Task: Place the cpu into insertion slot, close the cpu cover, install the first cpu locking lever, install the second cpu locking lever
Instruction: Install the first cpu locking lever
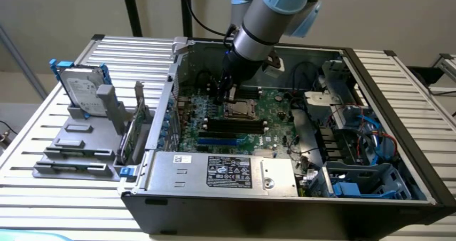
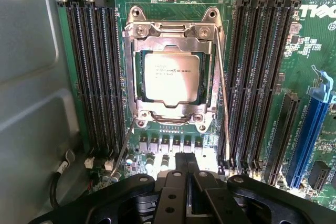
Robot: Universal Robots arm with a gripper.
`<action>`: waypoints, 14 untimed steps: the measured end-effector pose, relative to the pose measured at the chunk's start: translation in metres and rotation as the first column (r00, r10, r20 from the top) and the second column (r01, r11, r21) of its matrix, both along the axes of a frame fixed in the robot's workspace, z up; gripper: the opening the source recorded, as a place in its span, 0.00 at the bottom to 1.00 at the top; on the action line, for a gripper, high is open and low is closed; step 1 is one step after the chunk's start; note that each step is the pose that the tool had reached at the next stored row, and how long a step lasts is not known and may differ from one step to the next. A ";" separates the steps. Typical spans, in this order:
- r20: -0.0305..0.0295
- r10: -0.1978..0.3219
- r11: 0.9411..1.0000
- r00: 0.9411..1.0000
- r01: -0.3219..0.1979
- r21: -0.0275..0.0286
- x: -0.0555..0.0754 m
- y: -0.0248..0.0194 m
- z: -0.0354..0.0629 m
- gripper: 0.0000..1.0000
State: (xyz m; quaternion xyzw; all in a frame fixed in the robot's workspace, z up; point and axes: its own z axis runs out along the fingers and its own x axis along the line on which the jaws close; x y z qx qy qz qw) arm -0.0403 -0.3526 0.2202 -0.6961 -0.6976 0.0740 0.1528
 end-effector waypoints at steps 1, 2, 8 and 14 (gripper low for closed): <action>0.000 0.000 1.000 1.000 0.000 0.001 -0.001 -0.0005 0.0002 0.11; 0.000 -0.001 1.000 1.000 0.001 0.003 -0.002 -0.0009 0.0006 0.11; 0.000 -0.010 1.000 1.000 0.010 0.011 -0.008 -0.0032 0.0053 0.11; 0.000 -0.041 0.999 0.999 0.041 0.013 -0.013 -0.0034 0.0067 0.11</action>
